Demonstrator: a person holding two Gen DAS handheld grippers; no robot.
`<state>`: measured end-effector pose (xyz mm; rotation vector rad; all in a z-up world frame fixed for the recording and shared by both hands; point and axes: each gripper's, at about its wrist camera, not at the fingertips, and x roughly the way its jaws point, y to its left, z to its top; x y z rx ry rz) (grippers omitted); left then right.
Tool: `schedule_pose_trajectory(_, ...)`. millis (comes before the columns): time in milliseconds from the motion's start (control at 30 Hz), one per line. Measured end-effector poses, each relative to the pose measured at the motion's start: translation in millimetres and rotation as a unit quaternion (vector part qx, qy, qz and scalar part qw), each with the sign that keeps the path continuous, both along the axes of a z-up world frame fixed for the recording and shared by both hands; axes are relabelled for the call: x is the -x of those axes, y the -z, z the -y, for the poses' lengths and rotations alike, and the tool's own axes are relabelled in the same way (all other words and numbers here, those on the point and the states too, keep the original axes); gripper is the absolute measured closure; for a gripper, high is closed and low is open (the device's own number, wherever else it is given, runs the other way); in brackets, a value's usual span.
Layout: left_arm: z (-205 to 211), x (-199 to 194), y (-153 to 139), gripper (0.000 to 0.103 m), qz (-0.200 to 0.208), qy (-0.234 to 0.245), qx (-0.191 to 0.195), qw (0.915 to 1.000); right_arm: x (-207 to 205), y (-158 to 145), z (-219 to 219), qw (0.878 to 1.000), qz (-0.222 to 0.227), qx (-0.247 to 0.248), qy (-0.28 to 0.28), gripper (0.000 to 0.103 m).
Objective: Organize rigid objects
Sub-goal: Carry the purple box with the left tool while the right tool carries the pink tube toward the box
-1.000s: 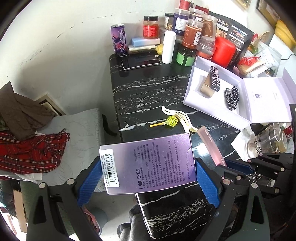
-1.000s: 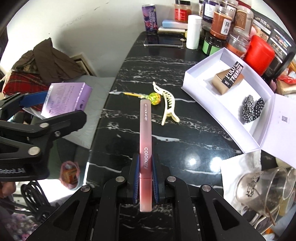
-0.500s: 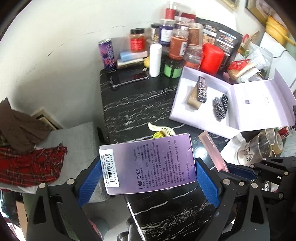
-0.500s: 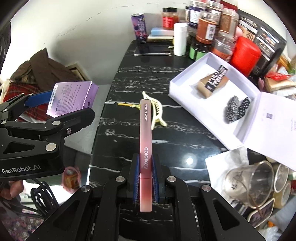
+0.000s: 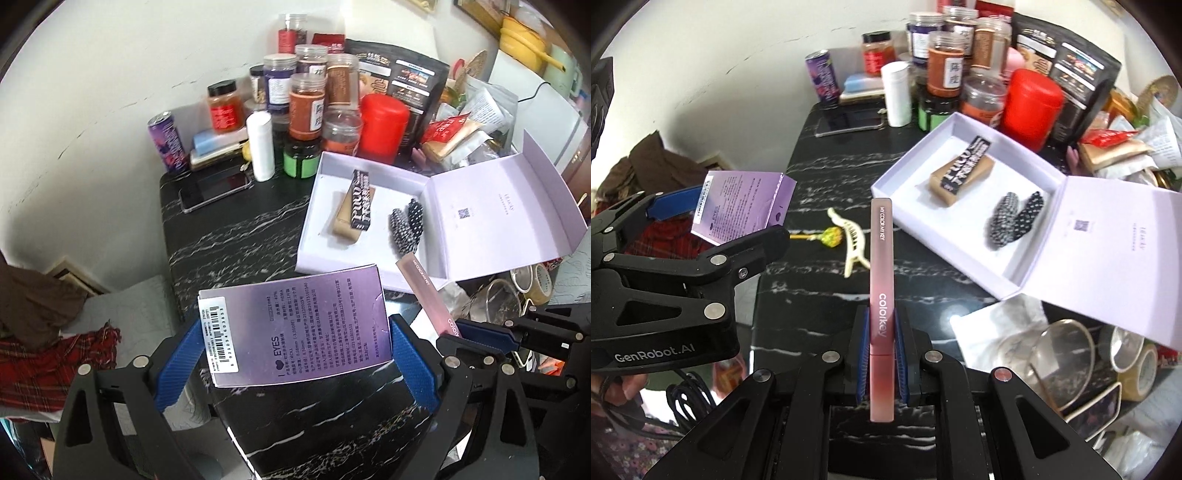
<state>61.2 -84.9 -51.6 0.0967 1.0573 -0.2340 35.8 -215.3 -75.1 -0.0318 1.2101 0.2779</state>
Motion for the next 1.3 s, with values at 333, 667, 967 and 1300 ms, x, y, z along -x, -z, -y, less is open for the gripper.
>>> schedule_pose_trajectory(333, 27.7, -27.8, -9.9, 0.006, 0.013, 0.018, 0.004, 0.9997, -23.4, -17.9, 22.6, 1.000, 0.022, 0.012, 0.006, 0.090)
schedule_pose_trajectory(667, 51.1, -62.2, -7.1, 0.006, 0.016, 0.029, -0.001, 0.9995, -53.8, -17.8, 48.9, 0.999, 0.028, 0.013, 0.022, 0.090)
schedule_pose_trajectory(967, 73.6, -94.4, 9.6, 0.006, 0.004, 0.037, -0.008, 0.9993, -83.9, -1.5, 73.7, 0.999, 0.022, 0.012, 0.039, 0.090)
schedule_pose_trajectory(1300, 102.5, -133.1, 18.8, 0.006, 0.007, 0.056, -0.008, 0.9984, -116.9, 11.1, 101.6, 0.998, 0.023, 0.015, 0.060, 0.090)
